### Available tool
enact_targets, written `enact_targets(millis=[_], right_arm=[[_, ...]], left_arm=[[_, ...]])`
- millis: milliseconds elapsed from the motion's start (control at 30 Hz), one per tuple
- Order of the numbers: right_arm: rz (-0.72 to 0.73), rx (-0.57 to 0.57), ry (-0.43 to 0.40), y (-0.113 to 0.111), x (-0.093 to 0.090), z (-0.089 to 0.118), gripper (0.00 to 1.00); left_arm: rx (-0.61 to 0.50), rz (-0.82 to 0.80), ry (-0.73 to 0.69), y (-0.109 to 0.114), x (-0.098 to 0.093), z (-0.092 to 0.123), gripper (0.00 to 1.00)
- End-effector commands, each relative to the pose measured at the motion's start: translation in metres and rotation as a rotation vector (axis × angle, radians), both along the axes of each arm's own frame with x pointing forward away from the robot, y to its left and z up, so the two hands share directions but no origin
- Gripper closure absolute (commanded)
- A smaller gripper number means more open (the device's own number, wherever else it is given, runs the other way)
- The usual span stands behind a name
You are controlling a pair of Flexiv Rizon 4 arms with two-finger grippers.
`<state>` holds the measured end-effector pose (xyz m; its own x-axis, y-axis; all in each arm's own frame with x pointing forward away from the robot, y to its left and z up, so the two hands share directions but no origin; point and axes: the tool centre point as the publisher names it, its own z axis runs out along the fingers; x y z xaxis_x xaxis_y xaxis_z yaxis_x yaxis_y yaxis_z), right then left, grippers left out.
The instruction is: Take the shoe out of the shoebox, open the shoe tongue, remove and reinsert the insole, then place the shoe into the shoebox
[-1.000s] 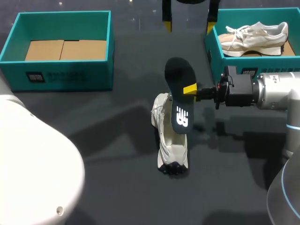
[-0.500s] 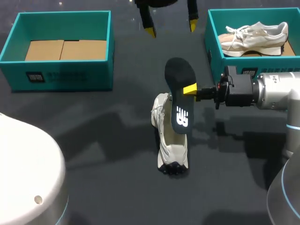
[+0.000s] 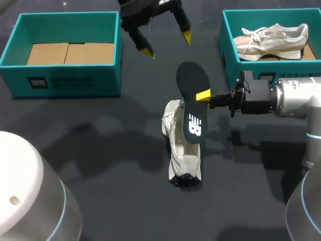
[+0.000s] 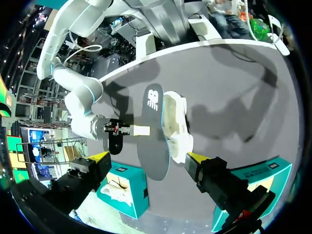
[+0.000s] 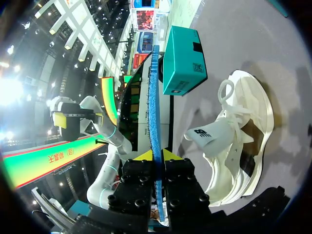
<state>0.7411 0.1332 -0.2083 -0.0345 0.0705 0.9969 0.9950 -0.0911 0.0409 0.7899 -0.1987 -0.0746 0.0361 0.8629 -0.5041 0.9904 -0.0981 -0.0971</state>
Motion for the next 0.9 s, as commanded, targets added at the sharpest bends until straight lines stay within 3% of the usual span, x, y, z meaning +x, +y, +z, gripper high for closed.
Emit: enact_targets(millis=[33, 267, 700, 800, 900], right_arm=[[0.000, -0.002, 0.000, 0.000, -0.001, 0.000, 1.00], [0.000, -0.002, 0.000, 0.000, -0.001, 0.000, 1.00], [-0.046, 0.030, -0.027, -0.003, 0.002, 0.017, 1.00], [-0.040, 0.047, -0.030, -0.002, 0.004, 0.020, 1.00], [-0.040, 0.047, -0.030, -0.002, 0.004, 0.020, 1.00]], left_arm=[[-0.238, 0.019, 0.024, 0.004, 0.001, -0.005, 0.00], [-0.251, 0.035, 0.006, 0.002, 0.001, -0.007, 0.00], [-0.571, 0.141, -0.136, 0.017, -0.011, -0.040, 0.00], [-0.656, 0.129, -0.088, 0.019, -0.009, -0.046, 0.00], [-0.644, 0.105, -0.044, 0.019, -0.007, -0.048, 0.00]])
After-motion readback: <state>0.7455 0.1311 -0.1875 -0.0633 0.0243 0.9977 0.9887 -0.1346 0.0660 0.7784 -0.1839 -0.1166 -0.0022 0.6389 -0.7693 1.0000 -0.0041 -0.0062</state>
